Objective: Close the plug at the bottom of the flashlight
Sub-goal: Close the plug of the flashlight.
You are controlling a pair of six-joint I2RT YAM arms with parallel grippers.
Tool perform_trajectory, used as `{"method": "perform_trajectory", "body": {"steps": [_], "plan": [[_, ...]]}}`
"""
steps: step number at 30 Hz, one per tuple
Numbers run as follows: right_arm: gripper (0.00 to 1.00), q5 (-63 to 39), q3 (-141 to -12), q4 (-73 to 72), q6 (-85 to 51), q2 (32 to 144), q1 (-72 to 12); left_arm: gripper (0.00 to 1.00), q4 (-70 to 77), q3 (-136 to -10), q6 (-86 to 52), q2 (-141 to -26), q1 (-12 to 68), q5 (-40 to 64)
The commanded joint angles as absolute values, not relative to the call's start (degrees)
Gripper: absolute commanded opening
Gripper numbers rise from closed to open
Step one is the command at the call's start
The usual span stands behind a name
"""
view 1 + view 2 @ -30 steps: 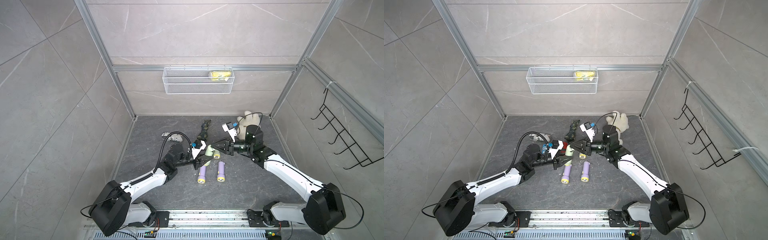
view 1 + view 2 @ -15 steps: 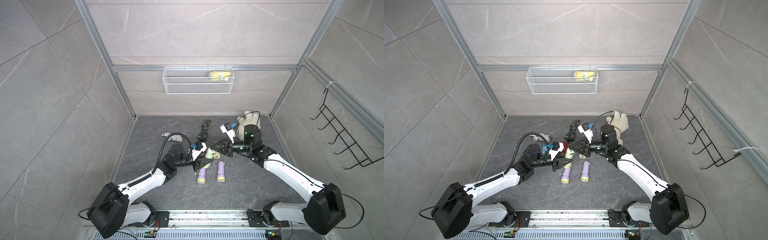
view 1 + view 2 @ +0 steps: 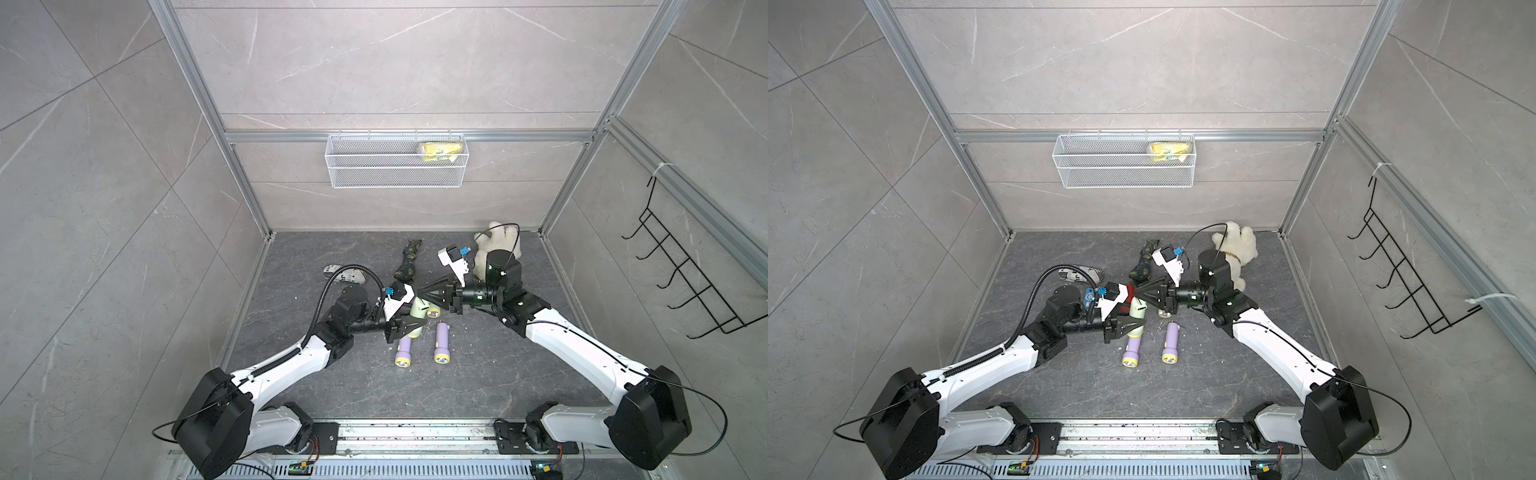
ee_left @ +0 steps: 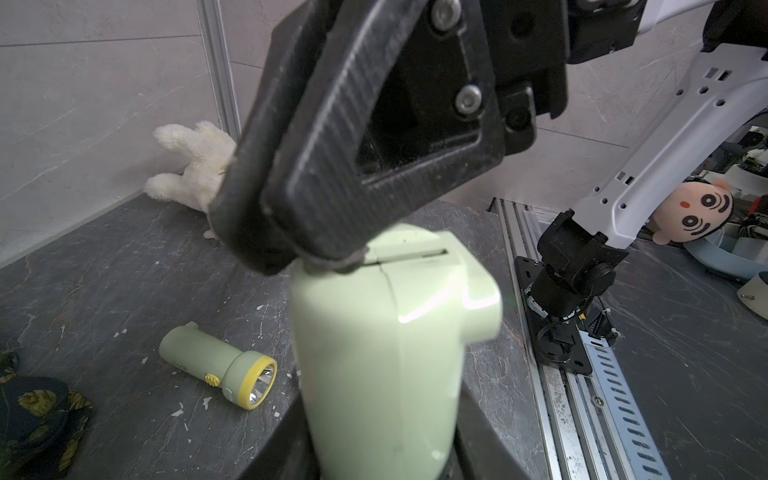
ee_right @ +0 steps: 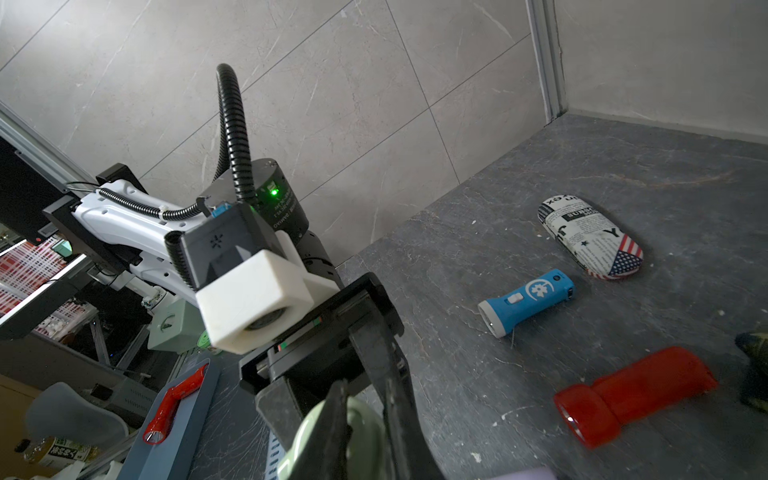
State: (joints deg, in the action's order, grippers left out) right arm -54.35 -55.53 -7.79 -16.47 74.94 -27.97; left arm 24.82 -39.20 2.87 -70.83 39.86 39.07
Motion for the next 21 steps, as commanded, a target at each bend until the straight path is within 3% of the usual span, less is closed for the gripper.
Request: {"method": "perform_trajectory", "body": {"steps": [1,8,14,21], "plan": [[0.25,-45.9,-55.7,1.1,-15.6,76.0,-29.8,0.0,35.3,-44.2,5.0,-67.1,40.9,40.4],[0.43,-30.5,-58.6,7.6,-17.1,76.8,-29.4,0.0,31.4,-42.6,8.0,-65.6,41.0,36.4],[0.47,-22.7,-59.1,10.6,-17.9,76.7,-29.4,0.0,28.2,-42.6,11.8,-65.5,42.0,34.4],[0.48,-22.2,-60.2,11.9,-17.4,78.0,-29.4,0.0,25.0,-43.9,16.3,-66.4,43.9,31.7]]}}
